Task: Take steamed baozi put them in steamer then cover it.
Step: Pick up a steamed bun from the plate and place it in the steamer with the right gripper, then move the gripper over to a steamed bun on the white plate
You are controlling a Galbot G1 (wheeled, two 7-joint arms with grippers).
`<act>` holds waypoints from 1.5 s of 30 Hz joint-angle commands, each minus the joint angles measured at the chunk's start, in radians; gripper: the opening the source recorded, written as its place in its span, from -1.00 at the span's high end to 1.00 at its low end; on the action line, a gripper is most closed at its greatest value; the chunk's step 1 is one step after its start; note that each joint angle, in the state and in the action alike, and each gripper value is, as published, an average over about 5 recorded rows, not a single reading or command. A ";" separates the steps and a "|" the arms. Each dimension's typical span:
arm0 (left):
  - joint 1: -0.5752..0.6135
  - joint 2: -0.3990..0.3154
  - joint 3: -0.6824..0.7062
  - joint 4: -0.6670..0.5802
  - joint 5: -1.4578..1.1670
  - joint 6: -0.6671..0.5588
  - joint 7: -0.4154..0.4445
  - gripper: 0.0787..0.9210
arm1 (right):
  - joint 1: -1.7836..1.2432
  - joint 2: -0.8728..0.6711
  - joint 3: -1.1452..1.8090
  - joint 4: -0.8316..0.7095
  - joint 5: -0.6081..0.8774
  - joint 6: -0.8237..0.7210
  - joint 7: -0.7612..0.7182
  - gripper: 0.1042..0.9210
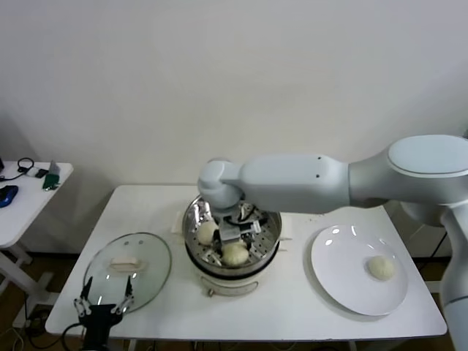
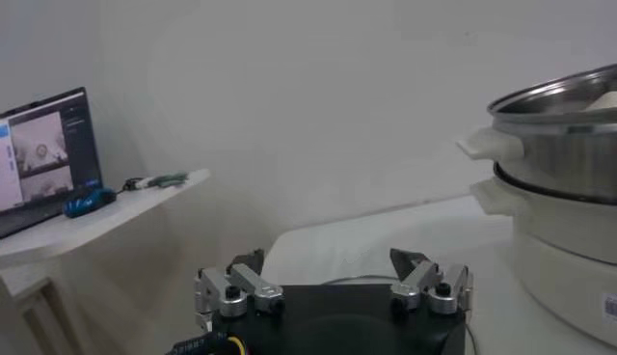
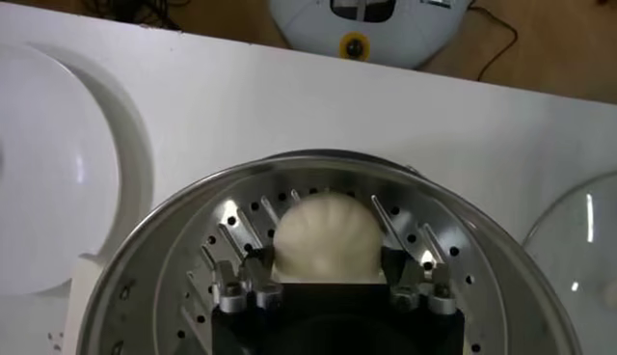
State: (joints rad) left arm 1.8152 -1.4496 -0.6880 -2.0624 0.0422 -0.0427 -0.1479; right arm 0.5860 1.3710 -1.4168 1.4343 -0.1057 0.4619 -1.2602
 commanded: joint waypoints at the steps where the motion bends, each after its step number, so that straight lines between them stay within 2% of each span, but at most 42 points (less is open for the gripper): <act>1: -0.001 0.002 -0.002 0.003 -0.003 0.000 -0.001 -0.77 | -0.016 0.013 0.012 -0.002 -0.013 -0.003 -0.013 -0.71; 9: -0.004 0.004 -0.001 0.002 -0.002 0.000 -0.002 -0.77 | 0.041 -0.052 0.053 0.004 0.010 -0.004 -0.032 -0.76; 16: -0.015 0.004 0.005 0.007 -0.002 0.001 -0.001 -0.77 | 0.139 -0.266 0.097 -0.017 0.046 -0.061 0.025 -0.76; 19: -0.017 0.004 0.010 0.013 -0.002 -0.001 -0.001 -0.77 | 0.170 -0.373 0.059 -0.030 0.144 -0.169 0.085 -0.76; 24: -0.026 -0.005 0.018 0.008 -0.005 0.003 0.000 -0.77 | 0.227 -0.538 -0.082 -0.032 0.360 -0.440 0.347 -0.76; 29: -0.026 -0.014 0.031 -0.009 0.000 0.008 0.001 -0.77 | 0.216 -0.688 -0.142 -0.039 0.460 -0.584 0.304 -0.76; 35: -0.022 -0.017 0.027 -0.039 -0.013 0.025 0.005 -0.77 | 0.108 -0.833 -0.133 -0.016 0.353 -0.712 0.262 -0.76; 45: -0.019 -0.023 0.022 -0.046 -0.004 0.030 0.024 -0.77 | -0.289 -0.960 0.127 -0.087 0.154 -0.689 0.213 -0.76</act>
State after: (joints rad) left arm 1.7936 -1.4706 -0.6670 -2.0965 0.0381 -0.0181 -0.1338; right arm 0.5858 0.5943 -1.4490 1.3894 0.1642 -0.1382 -1.0386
